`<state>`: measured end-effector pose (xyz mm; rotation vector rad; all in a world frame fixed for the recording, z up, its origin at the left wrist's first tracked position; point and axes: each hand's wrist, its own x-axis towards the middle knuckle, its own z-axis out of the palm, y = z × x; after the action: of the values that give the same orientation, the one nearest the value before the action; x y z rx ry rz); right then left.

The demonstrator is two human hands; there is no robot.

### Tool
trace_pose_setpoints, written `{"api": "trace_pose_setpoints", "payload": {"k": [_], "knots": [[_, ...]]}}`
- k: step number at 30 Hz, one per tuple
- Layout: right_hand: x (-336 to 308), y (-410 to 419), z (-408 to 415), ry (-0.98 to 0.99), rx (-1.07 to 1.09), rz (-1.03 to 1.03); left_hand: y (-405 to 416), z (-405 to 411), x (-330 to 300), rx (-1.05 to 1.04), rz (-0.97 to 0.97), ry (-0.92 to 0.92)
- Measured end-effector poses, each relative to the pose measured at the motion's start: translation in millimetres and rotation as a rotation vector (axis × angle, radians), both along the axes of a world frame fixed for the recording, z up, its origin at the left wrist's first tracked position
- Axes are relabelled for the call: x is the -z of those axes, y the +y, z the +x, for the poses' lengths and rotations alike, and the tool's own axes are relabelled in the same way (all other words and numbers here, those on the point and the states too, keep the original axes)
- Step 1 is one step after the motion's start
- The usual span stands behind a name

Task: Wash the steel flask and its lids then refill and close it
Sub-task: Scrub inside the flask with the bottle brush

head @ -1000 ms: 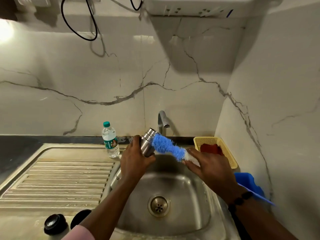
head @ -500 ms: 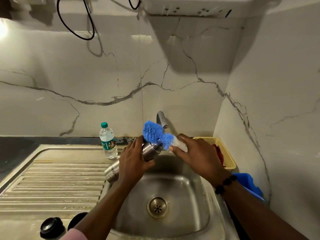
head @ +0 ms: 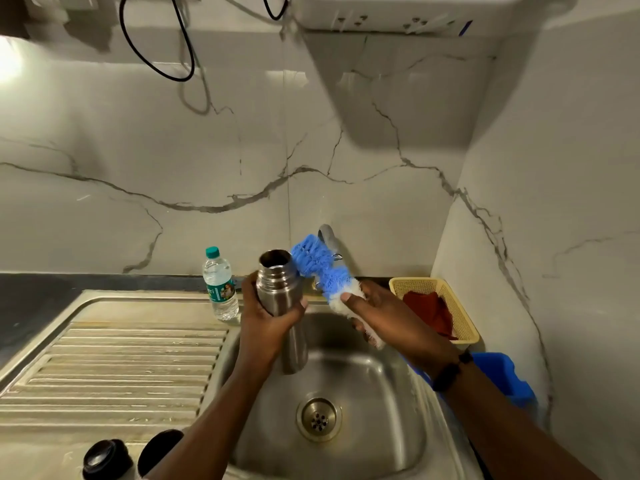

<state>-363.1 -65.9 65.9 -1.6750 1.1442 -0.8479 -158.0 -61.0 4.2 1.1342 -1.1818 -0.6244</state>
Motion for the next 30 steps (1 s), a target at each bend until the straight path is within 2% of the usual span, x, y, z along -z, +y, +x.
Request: {"api": "trace_pose_setpoints", "payload": {"k": [2,4,8,12,15,16,19,22,24,26,30], "knots": [[9.2,4.7,-1.3,-0.027,-0.029,0.034,-3.6,-2.7,-3.9,-0.01,0.006,0.15],[18.6,9.7,-0.6,-0.062,-0.032,-0.005,-6.2,-4.0,-8.2,-0.019,0.009,0.182],[29.1,11.2,5.4,0.074,0.063,-0.213,-5.7,-5.7,-14.8,0.014,0.046,0.226],[23.9,7.7,8.0,-0.023,0.15,-0.283,2.1,-16.9,-27.5,0.099,0.1,0.318],[21.0,4.1,4.9,0.073,0.162,-0.332,7.0,-21.5,-39.2,0.143,0.127,0.421],[19.5,3.4,3.7,0.051,0.183,-0.321,7.7,-21.7,-41.7,0.149,0.123,0.412],[15.2,4.6,5.4,-0.207,0.2,-0.212,7.2,-21.2,-48.9,0.145,0.096,0.362],[11.6,8.5,10.7,-0.319,0.058,0.0,4.1,-22.0,-52.0,0.112,0.098,0.386],[12.6,9.6,8.0,-0.385,-0.031,0.061,3.7,-20.0,-54.7,0.106,0.104,0.38],[12.4,10.6,-0.5,-0.387,-0.051,-0.007,4.3,-16.6,-56.9,0.107,0.116,0.352],[19.8,14.1,-0.9,-0.32,0.041,-0.14,3.3,-11.1,-58.7,0.077,0.136,0.373]]}}
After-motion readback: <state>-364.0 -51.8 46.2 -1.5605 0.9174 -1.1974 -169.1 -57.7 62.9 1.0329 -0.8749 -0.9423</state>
